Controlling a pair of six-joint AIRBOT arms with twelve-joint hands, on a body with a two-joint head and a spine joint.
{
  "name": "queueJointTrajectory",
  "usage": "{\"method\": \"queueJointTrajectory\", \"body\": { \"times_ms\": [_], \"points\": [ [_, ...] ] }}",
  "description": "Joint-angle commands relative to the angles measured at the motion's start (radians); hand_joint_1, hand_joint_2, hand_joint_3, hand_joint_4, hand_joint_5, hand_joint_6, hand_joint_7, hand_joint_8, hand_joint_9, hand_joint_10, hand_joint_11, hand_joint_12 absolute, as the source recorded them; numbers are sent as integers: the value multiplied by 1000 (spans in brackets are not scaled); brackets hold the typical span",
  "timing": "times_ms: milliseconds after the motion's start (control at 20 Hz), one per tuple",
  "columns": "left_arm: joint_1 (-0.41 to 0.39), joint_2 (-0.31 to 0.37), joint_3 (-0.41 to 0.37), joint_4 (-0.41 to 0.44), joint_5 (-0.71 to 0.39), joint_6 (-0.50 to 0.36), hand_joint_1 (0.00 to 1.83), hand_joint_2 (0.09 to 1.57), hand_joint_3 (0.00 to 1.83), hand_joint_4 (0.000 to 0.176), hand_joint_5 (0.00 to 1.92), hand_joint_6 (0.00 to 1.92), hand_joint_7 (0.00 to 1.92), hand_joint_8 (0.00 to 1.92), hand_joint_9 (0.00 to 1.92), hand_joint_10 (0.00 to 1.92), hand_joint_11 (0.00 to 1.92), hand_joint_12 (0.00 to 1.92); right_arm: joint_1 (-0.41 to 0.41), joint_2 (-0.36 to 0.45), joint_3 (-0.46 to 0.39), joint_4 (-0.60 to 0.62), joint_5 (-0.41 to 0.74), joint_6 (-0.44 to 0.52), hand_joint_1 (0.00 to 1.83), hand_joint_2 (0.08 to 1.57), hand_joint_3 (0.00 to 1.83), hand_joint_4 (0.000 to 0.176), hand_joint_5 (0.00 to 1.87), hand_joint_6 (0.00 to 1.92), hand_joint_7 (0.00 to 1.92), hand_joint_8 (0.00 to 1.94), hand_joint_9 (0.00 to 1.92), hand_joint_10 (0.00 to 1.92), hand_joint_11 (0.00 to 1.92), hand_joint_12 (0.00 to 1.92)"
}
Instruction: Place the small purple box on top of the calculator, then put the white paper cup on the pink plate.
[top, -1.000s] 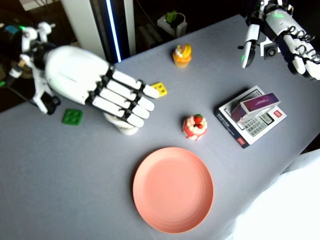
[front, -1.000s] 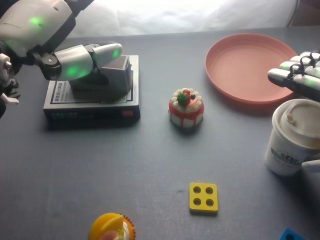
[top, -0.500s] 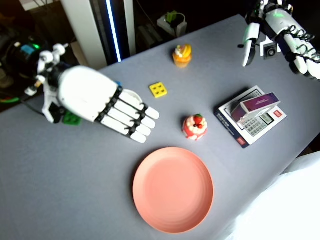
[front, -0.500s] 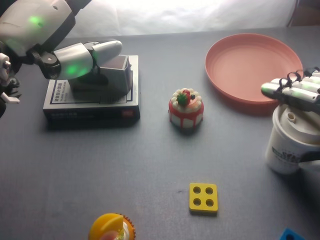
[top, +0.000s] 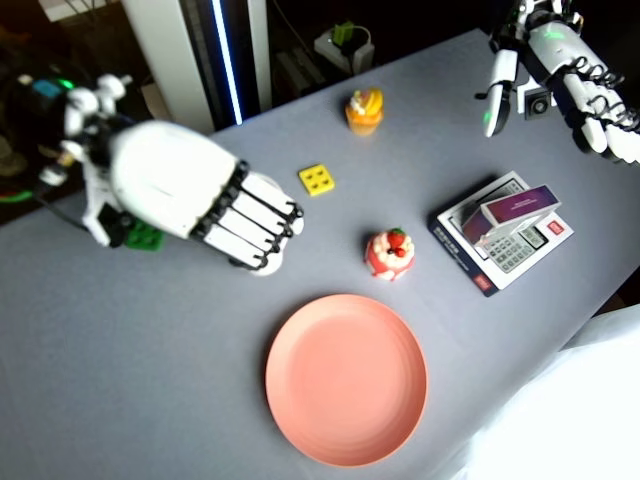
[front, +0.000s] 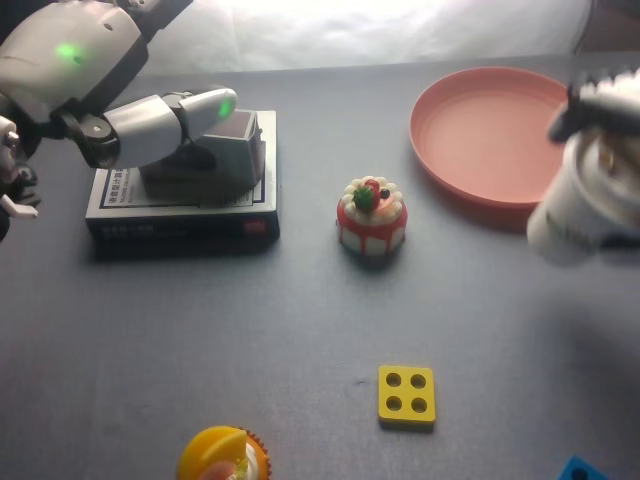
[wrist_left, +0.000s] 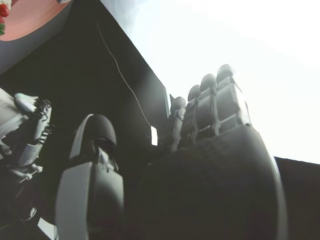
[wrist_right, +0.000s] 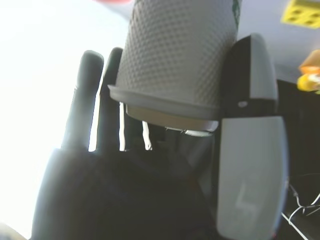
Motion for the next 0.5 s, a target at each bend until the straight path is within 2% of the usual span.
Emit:
{"method": "queueJointTrajectory", "body": {
  "times_ms": [0,50,100,150,200,250,300,350,400,450],
  "points": [
    [-6,2,-4,4,-137,-8,426,1304,11,57,22,2,0,0,0,0,0,0,30,-8,17,35,134,-12,1286,1105,5,0,223,1248,280,1395,237,1697,231,1921],
    [-2,1,-4,7,-139,-12,486,1313,9,58,16,0,0,0,0,0,0,0,51,-25,36,59,134,-25,1295,1116,9,0,178,1228,294,1192,298,1576,169,1921],
    [-1,1,-4,11,-136,-13,505,1315,9,70,2,0,0,0,0,0,0,0,76,-47,60,84,132,-36,1335,1119,11,0,141,1278,283,1138,310,1588,227,1921],
    [-1,0,-4,12,-134,-13,519,1315,7,71,0,0,0,0,0,0,0,0,100,-70,84,102,122,-41,1334,1124,14,0,108,1251,247,1094,255,1601,204,1921],
    [-1,0,-4,13,-133,-13,523,1315,7,70,0,0,0,0,0,0,1,0,130,-97,113,118,100,-43,1348,1128,15,0,154,1103,231,1022,233,1580,202,1921],
    [0,-1,-4,13,-134,-14,536,1312,4,71,0,0,0,0,0,0,5,2,153,-118,141,129,74,-43,1276,1134,16,0,215,917,230,897,211,1517,137,1921],
    [2,-1,-4,13,-135,-14,529,1308,2,69,0,0,0,0,0,0,9,5,184,-144,173,140,44,-44,1223,1130,11,0,244,828,257,825,198,1434,81,1921],
    [4,-1,-4,14,-135,-15,525,1313,4,83,0,0,0,0,0,0,14,8,211,-169,204,152,12,-49,1143,1119,5,0,283,732,316,785,214,1361,41,1921],
    [5,-1,-4,14,-137,-17,553,1318,5,80,0,0,0,0,0,0,13,10,239,-197,237,166,-20,-59,1176,1135,7,0,235,497,297,775,257,1461,117,1921],
    [6,-1,-4,15,-141,-19,566,1320,5,81,0,0,0,0,0,0,8,11,265,-221,266,181,-59,-75,1199,1162,10,0,162,328,265,858,259,1503,124,1921]
  ]
}}
